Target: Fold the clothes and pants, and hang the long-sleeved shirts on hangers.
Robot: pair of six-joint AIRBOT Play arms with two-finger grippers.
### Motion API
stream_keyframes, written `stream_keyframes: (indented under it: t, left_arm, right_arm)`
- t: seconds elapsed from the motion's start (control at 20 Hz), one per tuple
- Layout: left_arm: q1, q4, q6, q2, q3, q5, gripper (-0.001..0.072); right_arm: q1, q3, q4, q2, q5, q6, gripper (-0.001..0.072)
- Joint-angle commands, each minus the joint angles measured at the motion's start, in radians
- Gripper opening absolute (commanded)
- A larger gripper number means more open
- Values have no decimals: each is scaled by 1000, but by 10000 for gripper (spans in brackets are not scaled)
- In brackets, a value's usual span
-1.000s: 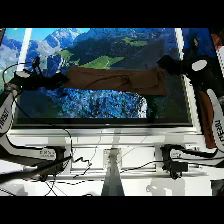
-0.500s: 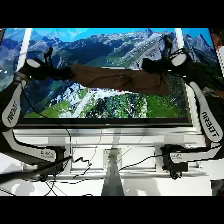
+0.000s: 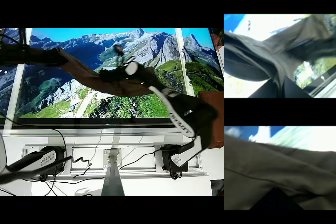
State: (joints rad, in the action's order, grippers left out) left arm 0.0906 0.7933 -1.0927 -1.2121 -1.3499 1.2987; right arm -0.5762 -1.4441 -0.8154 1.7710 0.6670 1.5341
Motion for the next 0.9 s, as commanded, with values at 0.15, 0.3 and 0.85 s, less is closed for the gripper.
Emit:
stream_keyframes:
  t: [0.15,0.3,0.85]
  left_arm:
    - [-2,28,-1,102,-4,-5,15]
    - [-43,8,-1,53,5,-5,16]
    - [-621,-317,-7,-413,6,-633,419]
  right_arm:
    - [-183,-153,31,109,31,102,17]
    - [-91,-206,-132,84,93,102,16]
    - [644,-255,-368,-124,634,-59,16]
